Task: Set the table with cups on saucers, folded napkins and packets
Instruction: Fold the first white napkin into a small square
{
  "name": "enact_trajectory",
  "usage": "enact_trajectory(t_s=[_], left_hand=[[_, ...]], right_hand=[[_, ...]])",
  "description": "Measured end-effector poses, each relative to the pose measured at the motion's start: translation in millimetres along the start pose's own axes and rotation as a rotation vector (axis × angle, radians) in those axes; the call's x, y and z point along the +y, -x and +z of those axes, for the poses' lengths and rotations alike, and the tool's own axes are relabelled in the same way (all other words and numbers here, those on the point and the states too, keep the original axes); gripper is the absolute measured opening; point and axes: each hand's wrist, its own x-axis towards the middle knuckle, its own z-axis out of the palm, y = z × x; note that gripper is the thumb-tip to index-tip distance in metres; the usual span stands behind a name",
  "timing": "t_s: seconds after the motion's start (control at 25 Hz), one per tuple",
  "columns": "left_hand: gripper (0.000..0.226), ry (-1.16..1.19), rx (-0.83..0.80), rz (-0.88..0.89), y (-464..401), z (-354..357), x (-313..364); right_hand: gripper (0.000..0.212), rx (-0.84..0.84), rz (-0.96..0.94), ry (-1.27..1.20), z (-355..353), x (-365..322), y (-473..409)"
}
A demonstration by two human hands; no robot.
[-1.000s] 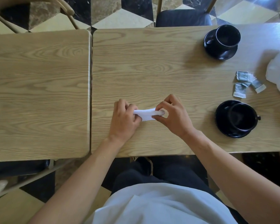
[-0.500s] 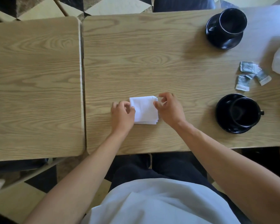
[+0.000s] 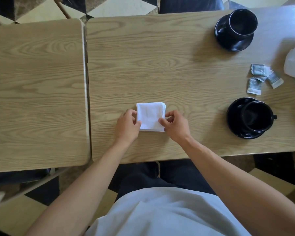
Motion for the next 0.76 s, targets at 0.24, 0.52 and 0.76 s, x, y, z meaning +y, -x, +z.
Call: enact_trajectory(t_s=[0.24,0.52,0.76], left_hand=[[0.060,-0.425,0.187,0.549,6.4,19.7,0.5],[0.070,-0.727,-0.018,0.517,-11.1,47.0,-25.2],[0.073,-0.625,0.004,0.509,-11.4,43.3,-24.3]], right_hand=[[0.045,0.290,-0.539,0.463,21.2,-1.3,3.3],[0.060,-0.004,-0.640,0.899,25.8,21.6,-30.6],[0.065,0.058,-0.548,0.873,27.3,14.4,-25.9]])
